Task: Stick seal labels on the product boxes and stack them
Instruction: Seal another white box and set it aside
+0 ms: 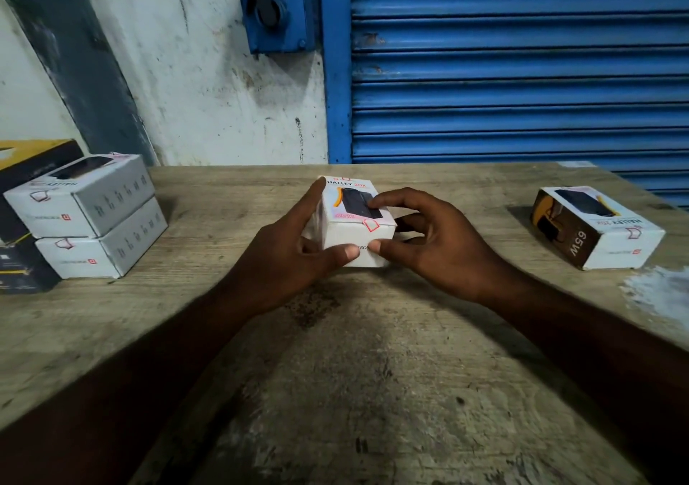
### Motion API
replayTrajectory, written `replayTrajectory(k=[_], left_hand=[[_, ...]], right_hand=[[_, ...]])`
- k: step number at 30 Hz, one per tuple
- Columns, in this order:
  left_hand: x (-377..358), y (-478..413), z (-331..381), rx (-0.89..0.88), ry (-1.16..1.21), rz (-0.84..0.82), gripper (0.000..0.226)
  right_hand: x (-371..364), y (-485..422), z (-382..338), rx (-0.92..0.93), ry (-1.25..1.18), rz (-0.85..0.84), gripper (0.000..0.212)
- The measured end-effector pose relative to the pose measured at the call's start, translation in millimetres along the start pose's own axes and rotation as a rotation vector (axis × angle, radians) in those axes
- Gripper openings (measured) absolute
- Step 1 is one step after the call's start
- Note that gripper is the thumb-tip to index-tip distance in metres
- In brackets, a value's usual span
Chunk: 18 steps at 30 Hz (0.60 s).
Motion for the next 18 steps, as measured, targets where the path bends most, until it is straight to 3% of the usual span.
replayTrajectory(k=[10,18], left_hand=[[4,4,9,-0.044,-0.097,0.051,0.08],[-3,2,1,-0.029,-0.065,0.004,0.079]], right_hand=[[1,1,-11,0.088,0.112,0.023,0.045],[-4,3,-6,0.049,0.15,-0.001,0.036]])
Point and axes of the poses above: each hand's wrist, its own y-axis away from the middle knuckle, its own x-axis out of the back of the hand, z = x × y, the point moved 9 cm from there along -y, towards the middle knuckle, and after that the axes turned 5 degrees about -y, right-handed, at the moved point
